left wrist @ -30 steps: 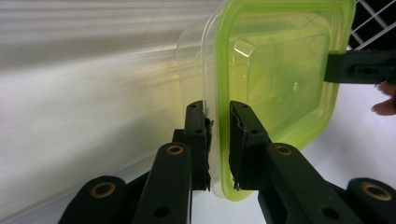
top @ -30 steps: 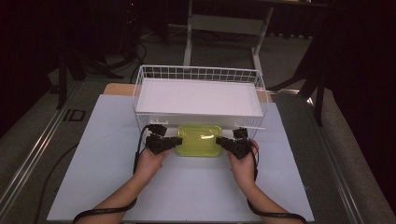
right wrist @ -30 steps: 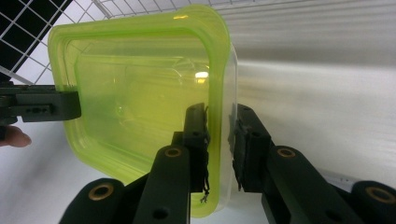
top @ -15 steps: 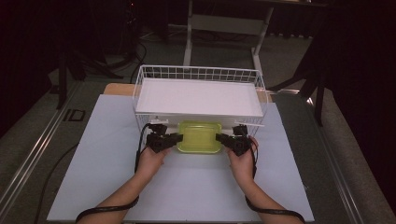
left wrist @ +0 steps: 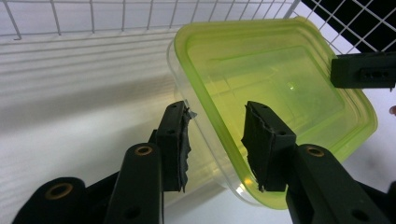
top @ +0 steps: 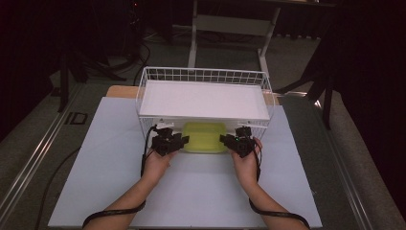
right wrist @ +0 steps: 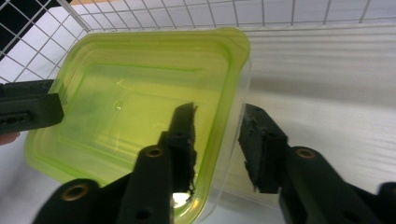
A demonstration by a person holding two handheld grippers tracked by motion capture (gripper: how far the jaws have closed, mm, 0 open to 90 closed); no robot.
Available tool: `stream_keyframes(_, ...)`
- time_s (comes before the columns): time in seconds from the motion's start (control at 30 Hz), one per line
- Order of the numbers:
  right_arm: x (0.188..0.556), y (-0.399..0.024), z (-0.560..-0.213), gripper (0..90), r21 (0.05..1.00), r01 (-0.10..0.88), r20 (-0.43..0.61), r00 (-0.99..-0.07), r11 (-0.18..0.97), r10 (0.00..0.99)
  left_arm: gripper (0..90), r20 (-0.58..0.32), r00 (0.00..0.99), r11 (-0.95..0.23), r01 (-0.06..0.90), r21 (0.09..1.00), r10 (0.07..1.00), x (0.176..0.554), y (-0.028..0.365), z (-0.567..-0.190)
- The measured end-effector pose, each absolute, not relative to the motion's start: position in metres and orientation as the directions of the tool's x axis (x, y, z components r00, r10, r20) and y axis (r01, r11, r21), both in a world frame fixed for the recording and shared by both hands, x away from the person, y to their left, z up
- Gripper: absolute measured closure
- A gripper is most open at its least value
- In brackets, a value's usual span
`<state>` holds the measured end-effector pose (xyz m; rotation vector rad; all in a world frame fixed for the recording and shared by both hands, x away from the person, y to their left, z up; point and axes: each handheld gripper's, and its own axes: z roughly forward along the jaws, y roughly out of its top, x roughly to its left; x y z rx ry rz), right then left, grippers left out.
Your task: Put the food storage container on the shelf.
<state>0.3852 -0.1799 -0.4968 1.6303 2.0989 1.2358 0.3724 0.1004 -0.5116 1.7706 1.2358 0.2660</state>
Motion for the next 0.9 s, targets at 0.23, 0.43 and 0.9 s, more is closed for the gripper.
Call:
stream_keyframes(0.23,0.389,-0.179,-0.499,62.2,0.729,0.682,0.282,-0.379,0.059,0.881,57.7,-0.309,0.464,-0.056,0.621,0.782,0.83,0.376,0.1,-0.513)
stream_keyframes(0.43,0.391,-0.18,-0.498,55.8,0.738,0.671,0.274,-0.393,0.07,0.878,54.2,-0.318,0.459,-0.041,0.619,0.784,0.829,0.374,0.099,-0.51)
stream_keyframes(0.9,0.374,-0.18,-0.488,51.0,0.767,0.636,0.292,-0.47,0.09,0.833,30.0,-0.302,0.53,-0.083,0.584,0.808,0.792,0.349,0.116,-0.491)
